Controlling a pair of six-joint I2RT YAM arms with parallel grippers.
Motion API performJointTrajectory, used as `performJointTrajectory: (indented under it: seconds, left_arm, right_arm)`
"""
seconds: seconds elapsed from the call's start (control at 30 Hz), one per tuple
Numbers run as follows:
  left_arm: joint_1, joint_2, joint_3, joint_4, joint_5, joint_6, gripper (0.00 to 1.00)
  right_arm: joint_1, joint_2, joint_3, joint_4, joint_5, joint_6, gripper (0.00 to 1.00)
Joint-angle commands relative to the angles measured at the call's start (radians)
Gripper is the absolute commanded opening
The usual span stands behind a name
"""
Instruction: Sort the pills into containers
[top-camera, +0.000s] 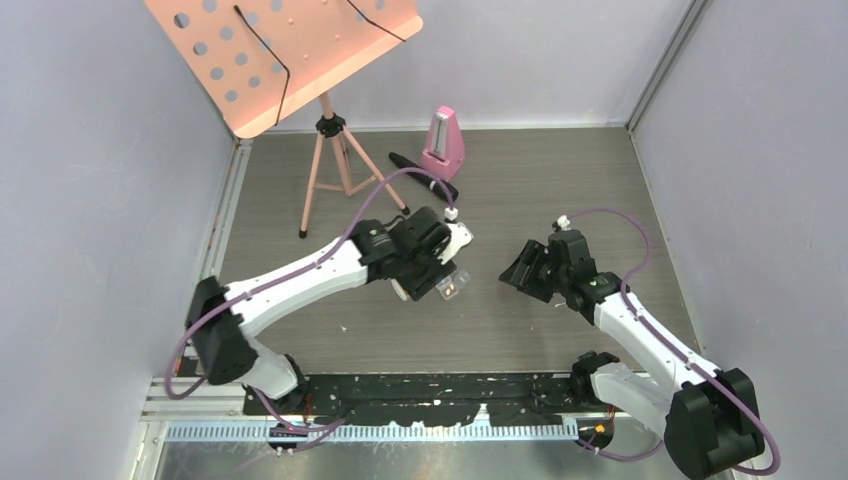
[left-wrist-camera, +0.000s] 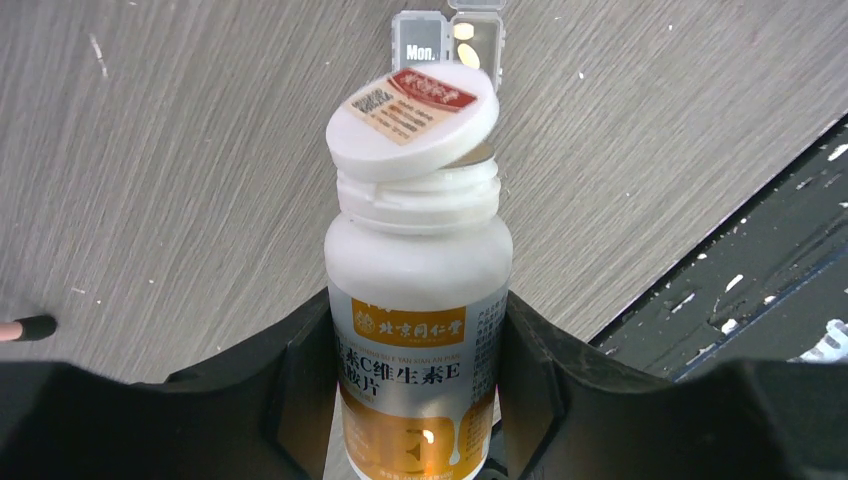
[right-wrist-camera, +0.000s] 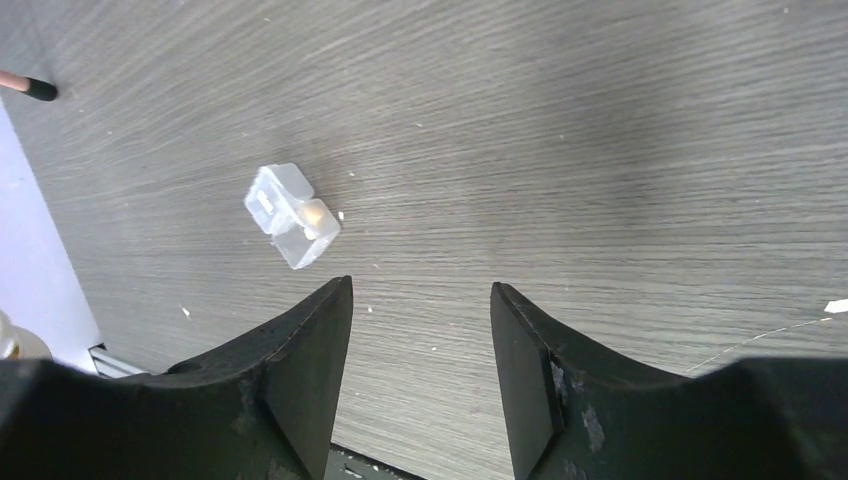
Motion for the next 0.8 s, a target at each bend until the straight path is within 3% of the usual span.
performJointTrajectory:
  seconds: [0.0, 0.17, 0.43, 0.63, 0.77]
  left_arm:
    - [-0.002, -0.208, -0.156, 0.213, -0.025, -0.02, 0.0]
    - [0.02, -0.459, -0.366, 0.401, -0.028, -0.009, 0.0]
    - [0.034, -0.721, -0.548, 0.58, -0.015, 0.006, 0.0]
    - [0.037, -0.886, -0.647, 0.786, 0.0, 0.071, 0.0]
    - [0.037, -0.926, -0.693, 0.966, 0.042, 0.092, 0.0]
  right_arm:
    - [-0.01, -0.034, 0.102, -0.039, 0.017, -0.021, 0.6]
    - [-0.033, -0.036, 0.171, -0.073, 0.027, -0.051, 0.6]
    - [-0.035, -0.032, 0.268, -0.056, 0.0, -0.133, 0.62]
    - [-0.034, -0.082, 0.28, 0.098, -0.206, -0.13, 0.73]
    - [-0.013, -0.098, 0.31, 0.238, -0.28, -0.06, 0.86]
